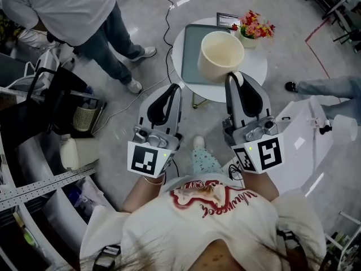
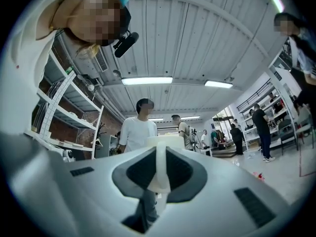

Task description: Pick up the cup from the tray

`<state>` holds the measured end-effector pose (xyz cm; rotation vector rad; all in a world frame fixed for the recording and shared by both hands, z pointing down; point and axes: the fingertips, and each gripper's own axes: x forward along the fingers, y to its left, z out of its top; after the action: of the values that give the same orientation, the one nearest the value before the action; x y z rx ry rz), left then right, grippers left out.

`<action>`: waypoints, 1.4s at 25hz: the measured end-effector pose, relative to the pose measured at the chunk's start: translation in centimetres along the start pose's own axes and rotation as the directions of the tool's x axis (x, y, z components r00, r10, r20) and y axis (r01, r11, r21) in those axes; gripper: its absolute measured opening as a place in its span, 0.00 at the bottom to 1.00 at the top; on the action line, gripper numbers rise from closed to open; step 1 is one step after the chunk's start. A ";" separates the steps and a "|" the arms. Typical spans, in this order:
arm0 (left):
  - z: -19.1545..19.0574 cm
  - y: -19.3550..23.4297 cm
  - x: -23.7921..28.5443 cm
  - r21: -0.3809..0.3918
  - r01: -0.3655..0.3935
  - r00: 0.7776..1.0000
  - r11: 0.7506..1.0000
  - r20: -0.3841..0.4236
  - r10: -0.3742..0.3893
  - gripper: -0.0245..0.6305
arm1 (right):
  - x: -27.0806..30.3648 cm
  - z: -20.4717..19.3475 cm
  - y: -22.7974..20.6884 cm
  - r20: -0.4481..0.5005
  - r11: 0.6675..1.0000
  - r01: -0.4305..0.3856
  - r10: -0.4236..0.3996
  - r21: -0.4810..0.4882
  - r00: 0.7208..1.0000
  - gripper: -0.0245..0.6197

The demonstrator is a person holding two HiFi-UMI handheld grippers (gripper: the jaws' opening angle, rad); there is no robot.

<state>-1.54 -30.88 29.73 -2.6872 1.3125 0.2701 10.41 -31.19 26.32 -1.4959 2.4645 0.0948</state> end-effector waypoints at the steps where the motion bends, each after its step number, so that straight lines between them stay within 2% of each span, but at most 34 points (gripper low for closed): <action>1: 0.0 -0.4 -1.0 -0.003 -0.003 1.000 1.000 0.003 0.003 0.07 | -0.8 0.2 0.7 0.007 1.000 -0.002 0.002 -0.003 1.000 0.12; 5: 0.5 -2.5 -7.2 -0.015 -0.014 1.000 1.000 0.008 0.014 0.07 | -5.1 0.7 4.7 0.019 1.000 -0.004 0.005 -0.020 1.000 0.12; 8: 1.2 -4.7 -12.9 -0.027 -0.017 1.000 0.999 -0.012 0.017 0.07 | -9.7 1.2 8.6 0.020 1.000 0.001 -0.001 0.023 1.000 0.12; 12: 3.5 -7.0 -19.8 -0.011 0.000 1.000 1.000 -0.004 0.000 0.07 | -15.3 2.4 14.3 0.017 0.997 -0.003 0.002 0.072 1.000 0.12; 17: 6.3 -9.5 -26.5 -0.007 0.003 1.000 1.000 -0.021 -0.003 0.07 | -20.6 5.1 20.2 0.021 0.998 -0.017 0.016 0.057 1.000 0.12; 24: 9.2 -12.6 -30.4 -0.018 0.010 1.000 1.000 -0.001 -0.011 0.07 | -25.0 7.7 23.4 0.030 0.999 -0.019 0.018 0.050 0.999 0.12; 30: 10.3 -15.9 -31.2 -0.018 0.031 0.999 0.999 0.020 -0.030 0.07 | -27.6 8.7 23.9 0.039 0.999 -0.039 0.038 0.035 0.999 0.12; 35: 10.3 -18.0 -32.1 -0.040 0.037 0.999 0.999 0.002 -0.037 0.07 | -29.2 9.3 23.9 0.035 0.999 -0.041 0.040 0.034 0.999 0.12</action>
<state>-7.71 6.71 27.56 -2.7410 1.2696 0.2966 3.91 6.95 22.81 -1.4189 2.4575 0.0841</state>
